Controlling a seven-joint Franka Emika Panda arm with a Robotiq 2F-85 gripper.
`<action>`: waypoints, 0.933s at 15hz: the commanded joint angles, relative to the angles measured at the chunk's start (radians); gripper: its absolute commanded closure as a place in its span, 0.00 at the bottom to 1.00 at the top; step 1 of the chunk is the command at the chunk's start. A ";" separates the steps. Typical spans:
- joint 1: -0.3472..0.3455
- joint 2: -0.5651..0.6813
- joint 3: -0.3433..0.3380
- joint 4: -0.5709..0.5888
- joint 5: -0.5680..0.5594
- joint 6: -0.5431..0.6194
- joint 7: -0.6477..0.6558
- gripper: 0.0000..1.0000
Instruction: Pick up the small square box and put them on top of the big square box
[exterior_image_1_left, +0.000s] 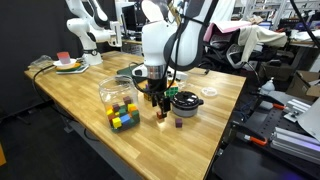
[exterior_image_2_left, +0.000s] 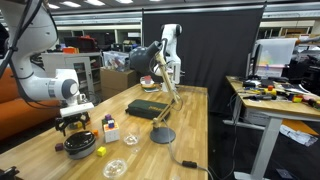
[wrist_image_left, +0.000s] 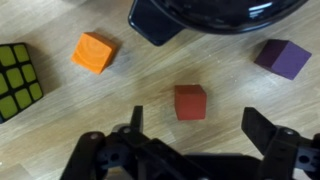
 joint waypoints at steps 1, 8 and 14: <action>-0.037 0.005 0.020 0.016 0.020 -0.034 -0.068 0.00; -0.059 0.022 0.035 0.022 0.041 -0.039 -0.118 0.00; -0.061 0.034 0.039 0.019 0.066 -0.044 -0.133 0.12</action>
